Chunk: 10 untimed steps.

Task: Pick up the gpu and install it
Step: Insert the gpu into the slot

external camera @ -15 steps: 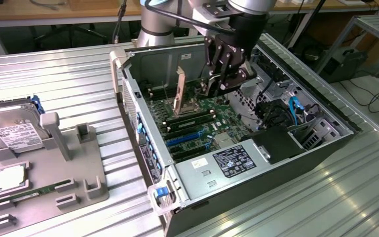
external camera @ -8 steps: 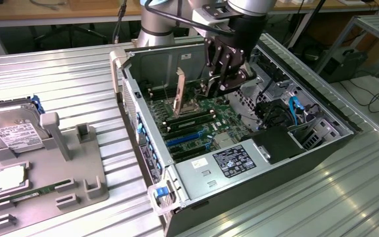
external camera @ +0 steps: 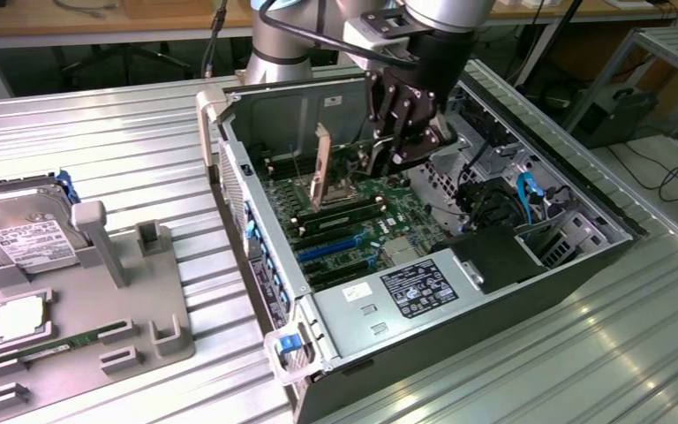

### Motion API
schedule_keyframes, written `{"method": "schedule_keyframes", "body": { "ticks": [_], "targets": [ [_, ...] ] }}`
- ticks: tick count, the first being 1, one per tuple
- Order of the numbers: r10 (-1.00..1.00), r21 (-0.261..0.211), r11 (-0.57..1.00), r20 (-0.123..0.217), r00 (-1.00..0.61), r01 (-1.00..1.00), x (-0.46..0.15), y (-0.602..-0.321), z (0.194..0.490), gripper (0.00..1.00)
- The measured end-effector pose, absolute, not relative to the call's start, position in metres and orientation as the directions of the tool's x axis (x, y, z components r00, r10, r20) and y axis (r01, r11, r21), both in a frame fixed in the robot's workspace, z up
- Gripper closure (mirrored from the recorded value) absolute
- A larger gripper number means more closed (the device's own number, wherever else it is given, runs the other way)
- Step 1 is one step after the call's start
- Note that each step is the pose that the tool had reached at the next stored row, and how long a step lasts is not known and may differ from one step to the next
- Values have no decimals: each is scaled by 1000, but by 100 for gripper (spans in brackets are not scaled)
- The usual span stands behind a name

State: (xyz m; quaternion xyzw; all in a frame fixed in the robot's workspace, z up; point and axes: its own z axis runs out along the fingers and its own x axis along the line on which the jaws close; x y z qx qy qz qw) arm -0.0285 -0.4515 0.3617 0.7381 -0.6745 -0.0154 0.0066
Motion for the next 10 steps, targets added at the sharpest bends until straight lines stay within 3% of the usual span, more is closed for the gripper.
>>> {"method": "schedule_keyframes", "body": {
  "ticks": [10],
  "targets": [
    [-996, 31, -90, -14, 90, -995, -29, -451, 358, 73]
  ]
}}
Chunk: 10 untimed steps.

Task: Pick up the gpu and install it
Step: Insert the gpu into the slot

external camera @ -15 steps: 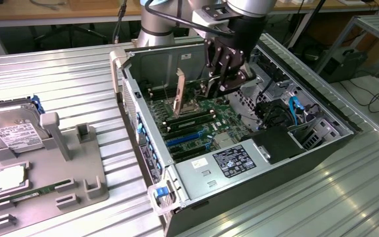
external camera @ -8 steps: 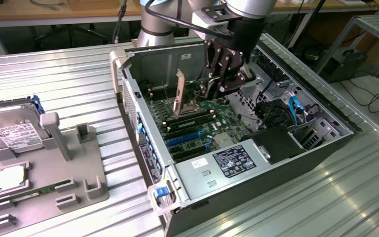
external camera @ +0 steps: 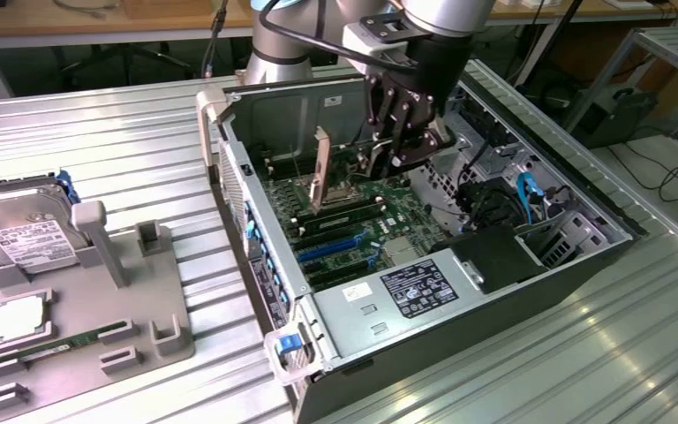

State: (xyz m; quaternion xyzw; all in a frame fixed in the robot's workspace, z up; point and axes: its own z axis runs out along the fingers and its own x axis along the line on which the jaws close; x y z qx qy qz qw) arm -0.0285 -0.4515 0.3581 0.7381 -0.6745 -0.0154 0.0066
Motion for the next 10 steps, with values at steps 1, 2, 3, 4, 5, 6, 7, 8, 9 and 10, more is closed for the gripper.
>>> {"method": "schedule_keyframes", "body": {
  "ticks": [1, 2, 3, 4, 5, 6, 7, 8, 9, 10],
  "targets": [
    [-996, 31, -90, -14, 90, -995, -29, -451, 357, 73],
    [-996, 31, -90, -14, 90, -995, -29, -452, 357, 73],
    [-996, 31, -90, -14, 90, -995, -29, -451, 356, 73],
    [-996, 31, -90, -14, 90, -995, -29, -451, 356, 73],
    [-996, 31, -90, -14, 90, -995, -29, -452, 355, 73],
    [-996, 31, -90, -14, 90, -995, -29, -452, 355, 73],
    [-996, 31, -90, -14, 90, -995, -29, -452, 354, 73],
    [-996, 31, -90, -14, 90, -995, -29, -452, 354, 73],
    [-996, 31, -90, -14, 89, -996, -29, -452, 353, 73],
    [-996, 31, -89, -14, 88, -996, -29, -452, 353, 73]
  ]
}}
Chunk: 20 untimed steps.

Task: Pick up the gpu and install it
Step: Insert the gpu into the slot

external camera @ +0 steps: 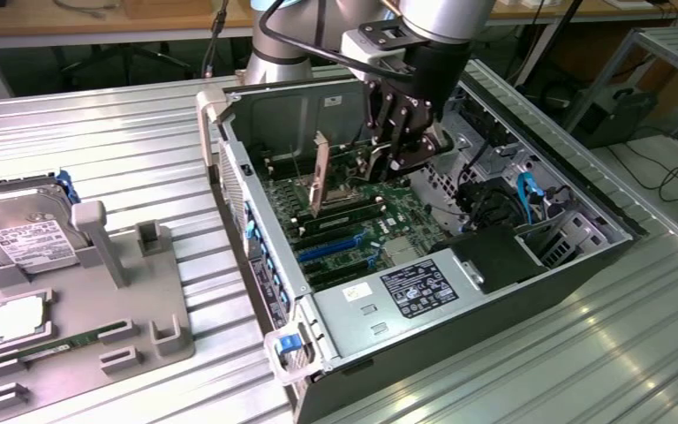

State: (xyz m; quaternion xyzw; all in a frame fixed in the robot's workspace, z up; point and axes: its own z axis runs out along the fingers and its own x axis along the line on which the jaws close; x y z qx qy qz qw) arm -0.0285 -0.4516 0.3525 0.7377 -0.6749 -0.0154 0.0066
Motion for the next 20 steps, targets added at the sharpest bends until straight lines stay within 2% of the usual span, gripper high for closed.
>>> {"method": "schedule_keyframes", "body": {
  "ticks": [20],
  "targets": [
    [-996, 43, -85, -15, 85, -995, -28, -452, 340, 73]
  ]
}}
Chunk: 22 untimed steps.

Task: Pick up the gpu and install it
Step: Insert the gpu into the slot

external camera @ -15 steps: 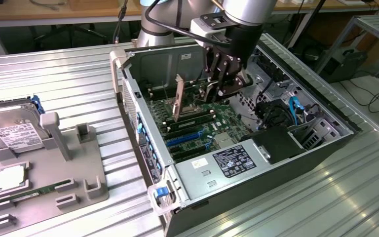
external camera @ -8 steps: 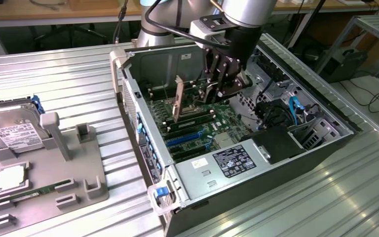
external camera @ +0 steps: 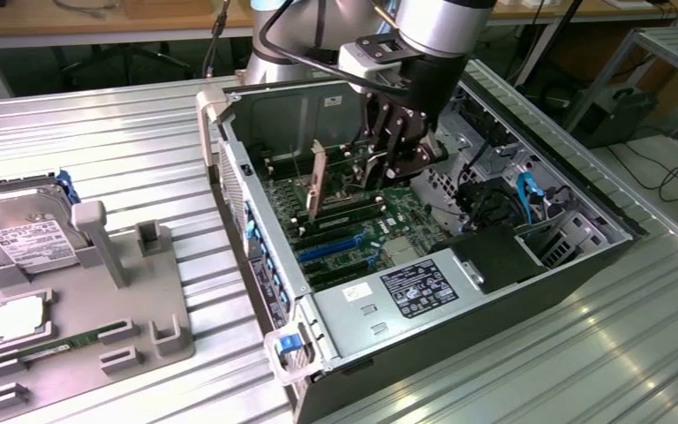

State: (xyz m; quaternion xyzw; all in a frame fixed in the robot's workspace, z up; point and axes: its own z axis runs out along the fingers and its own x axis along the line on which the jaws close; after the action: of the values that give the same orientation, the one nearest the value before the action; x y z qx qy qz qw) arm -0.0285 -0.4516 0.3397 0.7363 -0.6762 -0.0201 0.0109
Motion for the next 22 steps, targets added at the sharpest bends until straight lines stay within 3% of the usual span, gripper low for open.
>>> {"method": "schedule_keyframes", "body": {
  "ticks": [22],
  "targets": [
    [-997, 65, -82, -8, 82, -995, -29, -452, 328, 73]
  ]
}}
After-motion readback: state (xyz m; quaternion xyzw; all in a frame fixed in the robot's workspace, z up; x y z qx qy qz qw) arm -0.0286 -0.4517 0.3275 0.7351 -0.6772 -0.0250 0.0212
